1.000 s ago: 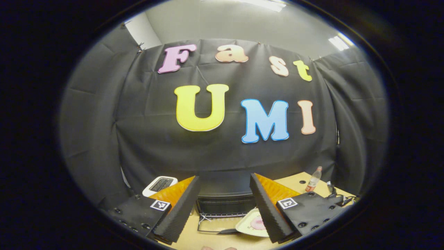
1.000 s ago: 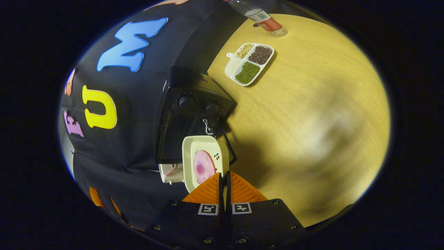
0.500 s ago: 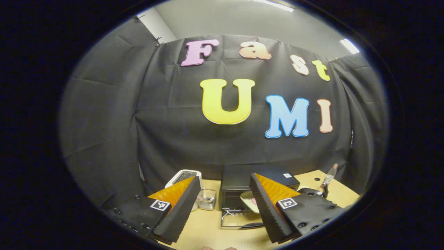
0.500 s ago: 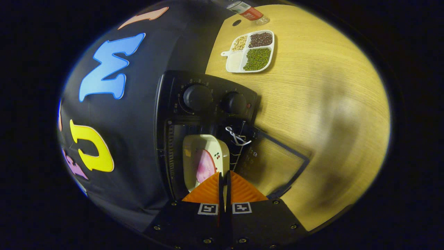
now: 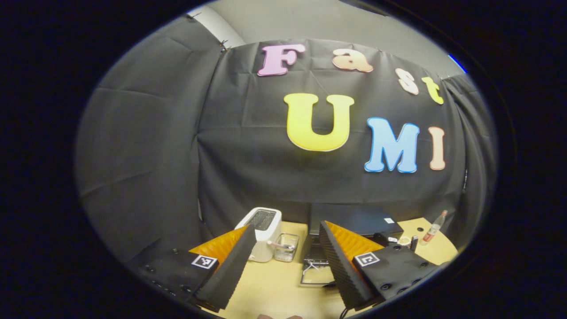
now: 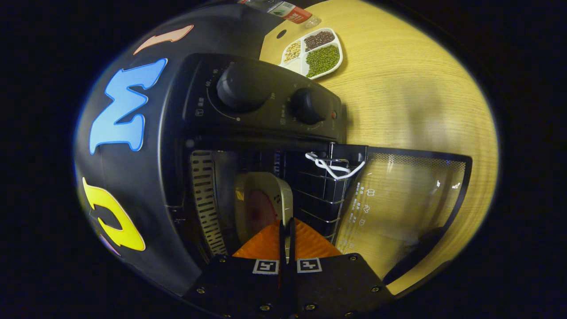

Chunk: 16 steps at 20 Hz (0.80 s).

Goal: Open the electric oven with the left hand, put the food in, and close the electric oven.

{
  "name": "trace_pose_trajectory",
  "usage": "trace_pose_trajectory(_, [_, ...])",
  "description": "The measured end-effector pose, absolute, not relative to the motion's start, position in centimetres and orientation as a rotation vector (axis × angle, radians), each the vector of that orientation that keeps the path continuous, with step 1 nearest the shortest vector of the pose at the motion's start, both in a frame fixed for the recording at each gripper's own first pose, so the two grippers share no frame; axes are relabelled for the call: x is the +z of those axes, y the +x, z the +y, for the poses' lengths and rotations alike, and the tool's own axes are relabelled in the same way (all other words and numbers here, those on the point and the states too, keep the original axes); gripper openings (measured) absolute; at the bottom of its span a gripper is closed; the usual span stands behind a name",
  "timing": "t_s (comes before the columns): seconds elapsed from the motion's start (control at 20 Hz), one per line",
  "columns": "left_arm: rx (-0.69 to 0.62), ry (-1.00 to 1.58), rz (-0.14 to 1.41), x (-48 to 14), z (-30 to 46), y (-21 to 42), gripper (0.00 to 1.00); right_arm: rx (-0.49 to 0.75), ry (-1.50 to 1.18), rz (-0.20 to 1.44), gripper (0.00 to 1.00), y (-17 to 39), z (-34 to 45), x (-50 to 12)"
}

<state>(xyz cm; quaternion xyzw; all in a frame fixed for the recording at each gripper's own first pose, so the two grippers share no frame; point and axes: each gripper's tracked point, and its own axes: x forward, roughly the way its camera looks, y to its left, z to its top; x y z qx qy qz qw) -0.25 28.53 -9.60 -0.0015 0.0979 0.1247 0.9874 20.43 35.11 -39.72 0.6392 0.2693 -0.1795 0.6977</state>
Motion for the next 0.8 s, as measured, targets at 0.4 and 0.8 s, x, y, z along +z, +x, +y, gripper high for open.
trace_pose_trajectory(0.4, [0.286,0.076,0.198,-9.8,28.8,-1.8,1.0,-0.355,1.441,0.577,0.06,22.4,36.8,-39.5])
trace_pose_trajectory(0.8, [0.128,0.085,0.167,-9.0,23.0,1.3,1.0,-0.179,1.16,0.74,0.53,17.1,35.1,-36.5])
